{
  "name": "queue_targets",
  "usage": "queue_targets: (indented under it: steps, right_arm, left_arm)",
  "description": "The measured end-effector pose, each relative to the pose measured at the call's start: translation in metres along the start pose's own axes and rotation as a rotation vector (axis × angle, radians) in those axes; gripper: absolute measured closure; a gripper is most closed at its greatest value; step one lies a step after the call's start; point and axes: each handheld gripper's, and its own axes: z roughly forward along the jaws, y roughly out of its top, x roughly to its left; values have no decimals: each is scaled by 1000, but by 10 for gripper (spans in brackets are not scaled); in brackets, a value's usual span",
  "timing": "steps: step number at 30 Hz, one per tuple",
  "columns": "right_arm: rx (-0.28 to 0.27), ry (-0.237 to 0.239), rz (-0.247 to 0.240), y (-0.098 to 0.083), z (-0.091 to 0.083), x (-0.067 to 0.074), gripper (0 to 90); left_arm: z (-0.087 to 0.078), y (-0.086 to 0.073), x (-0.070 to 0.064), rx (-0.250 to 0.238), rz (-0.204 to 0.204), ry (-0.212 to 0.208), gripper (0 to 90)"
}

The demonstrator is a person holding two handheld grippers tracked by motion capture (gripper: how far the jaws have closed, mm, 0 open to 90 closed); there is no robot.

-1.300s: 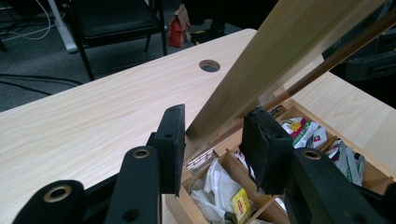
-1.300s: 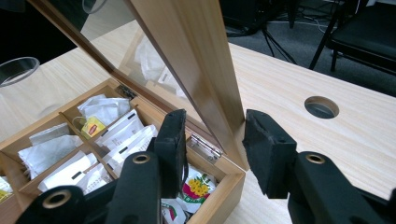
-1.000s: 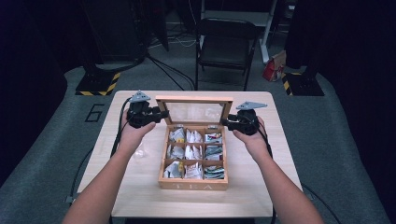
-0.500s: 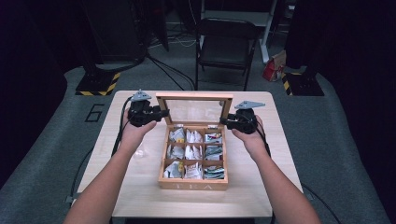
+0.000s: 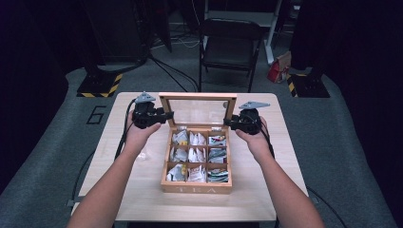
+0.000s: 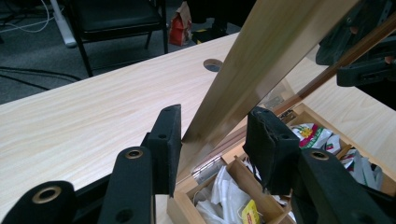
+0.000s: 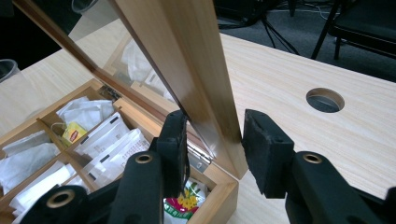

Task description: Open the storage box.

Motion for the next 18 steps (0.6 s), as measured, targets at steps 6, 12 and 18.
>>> queue_targets:
  steps: [6, 12, 18]
  right_arm:
    - [-6, -7, 14, 1, 3, -1, 600]
    - [-8, -8, 11, 2, 4, -2, 598]
    - [-8, 7, 33, 1, 7, -4, 589]
  left_arm:
    - [5, -2, 3, 6, 9, 9, 584]
    - [9, -3, 5, 23, 9, 19, 600]
    - [12, -5, 8, 38, 5, 13, 608]
